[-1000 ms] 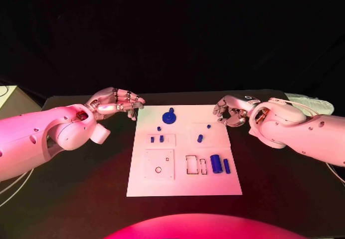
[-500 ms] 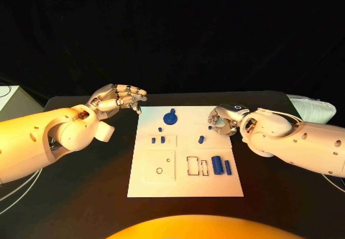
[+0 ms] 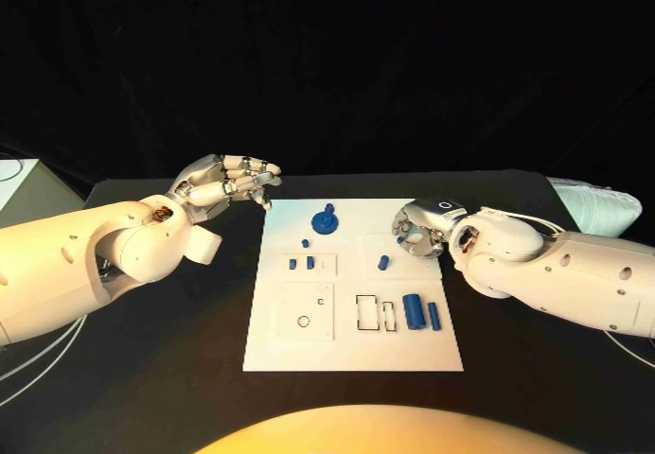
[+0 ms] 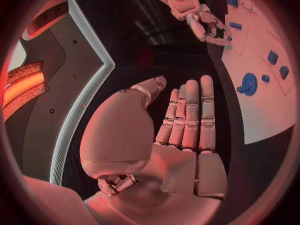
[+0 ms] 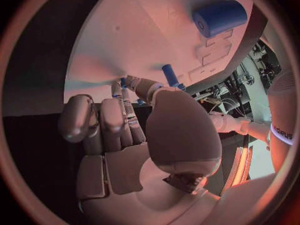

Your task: Assemble the parts on the task board

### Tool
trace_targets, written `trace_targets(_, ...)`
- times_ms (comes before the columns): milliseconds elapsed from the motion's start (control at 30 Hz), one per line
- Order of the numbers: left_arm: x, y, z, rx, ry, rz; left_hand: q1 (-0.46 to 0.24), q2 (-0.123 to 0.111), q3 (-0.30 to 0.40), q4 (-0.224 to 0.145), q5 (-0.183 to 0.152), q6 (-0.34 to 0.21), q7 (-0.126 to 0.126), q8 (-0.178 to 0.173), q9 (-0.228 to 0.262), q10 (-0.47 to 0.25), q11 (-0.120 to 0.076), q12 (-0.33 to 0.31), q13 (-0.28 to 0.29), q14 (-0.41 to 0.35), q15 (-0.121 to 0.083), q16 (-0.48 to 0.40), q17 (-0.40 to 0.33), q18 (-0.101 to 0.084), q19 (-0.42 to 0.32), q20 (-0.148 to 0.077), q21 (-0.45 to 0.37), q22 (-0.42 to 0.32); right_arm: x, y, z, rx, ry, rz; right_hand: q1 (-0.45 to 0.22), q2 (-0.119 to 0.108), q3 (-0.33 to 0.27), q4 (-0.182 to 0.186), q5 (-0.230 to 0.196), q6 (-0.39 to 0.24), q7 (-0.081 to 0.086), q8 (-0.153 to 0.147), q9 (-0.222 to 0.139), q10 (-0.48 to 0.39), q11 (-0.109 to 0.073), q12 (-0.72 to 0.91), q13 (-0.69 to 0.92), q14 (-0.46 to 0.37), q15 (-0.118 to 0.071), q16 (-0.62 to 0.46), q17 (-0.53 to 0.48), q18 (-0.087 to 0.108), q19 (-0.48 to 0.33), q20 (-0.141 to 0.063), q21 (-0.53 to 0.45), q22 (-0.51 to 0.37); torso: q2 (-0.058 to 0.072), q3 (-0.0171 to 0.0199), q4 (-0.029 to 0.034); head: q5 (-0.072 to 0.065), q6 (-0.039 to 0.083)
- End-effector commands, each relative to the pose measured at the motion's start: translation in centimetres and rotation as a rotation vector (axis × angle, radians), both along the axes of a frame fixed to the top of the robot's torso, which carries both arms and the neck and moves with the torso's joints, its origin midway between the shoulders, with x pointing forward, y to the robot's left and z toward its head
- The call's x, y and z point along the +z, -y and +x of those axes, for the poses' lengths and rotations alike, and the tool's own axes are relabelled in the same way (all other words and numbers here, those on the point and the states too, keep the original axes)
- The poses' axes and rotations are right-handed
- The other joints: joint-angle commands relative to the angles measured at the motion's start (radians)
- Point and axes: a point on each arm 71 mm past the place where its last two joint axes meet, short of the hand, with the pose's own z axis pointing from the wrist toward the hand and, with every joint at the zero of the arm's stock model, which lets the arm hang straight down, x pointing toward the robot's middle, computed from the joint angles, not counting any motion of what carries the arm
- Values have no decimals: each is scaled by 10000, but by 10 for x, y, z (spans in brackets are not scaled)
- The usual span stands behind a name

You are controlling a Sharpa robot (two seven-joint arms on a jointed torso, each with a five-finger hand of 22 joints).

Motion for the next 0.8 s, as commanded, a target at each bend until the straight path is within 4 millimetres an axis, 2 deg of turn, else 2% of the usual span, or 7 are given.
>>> trace_targets(33, 2, 1, 0, 62, 136, -136, -14, 36, -42, 19, -20, 8, 43, -33, -7, 34, 62, -36, -7, -59, 10, -26, -13, 38, -13, 59, -52, -20, -3, -2, -1, 51, -32, -150, 30, -56, 87, 11, -3, 85, -23, -12, 29, 73, -9, 40, 20, 319, 49, 121, 64, -82, 33, 20, 103, 72, -2, 1, -11, 62, -22)
trace_targets(233, 2, 2, 0, 57, 123, -116, -14, 35, -58, 26, -26, -13, 54, -48, -13, 56, 63, -30, -1, -41, 6, -21, -14, 44, 4, 61, -64, -29, -8, -3, -1, 56, -175, -213, 57, 36, 112, 28, -12, 353, -115, 127, 144, 412, -110, 166, 84, 308, -28, 375, 185, -121, 78, -24, 392, 395, 0, -4, -2, 24, -72)
trace_targets(567, 1, 3, -1, -51, 44, -134, -28, 24, -84, 40, -41, -30, 64, -61, -18, 50, 71, -36, -1, -29, 10, -19, -16, 46, 20, 65, -77, -39, -16, -2, -1, -52, -392, -574, 212, 213, 92, -84, 24, 670, -269, 344, 326, 796, -269, 252, 214, 378, -155, 962, 659, -246, 245, -145, 1028, 1109, -12, -4, -7, 46, -128)
trace_targets(800, 1, 2, -1, -46, 52, -127, -24, 36, -94, 49, -50, -28, 63, -62, -18, 49, 71, -39, 0, -10, 11, -12, -16, 49, 39, 66, -83, -46, -19, -1, -3, -295, -179, -1117, 286, 141, -9, -247, 0, 865, -365, 487, 436, 1074, -375, 352, 364, 318, -237, 994, 557, -281, 266, -200, 1225, 1344, -11, 1, -6, 19, -133)
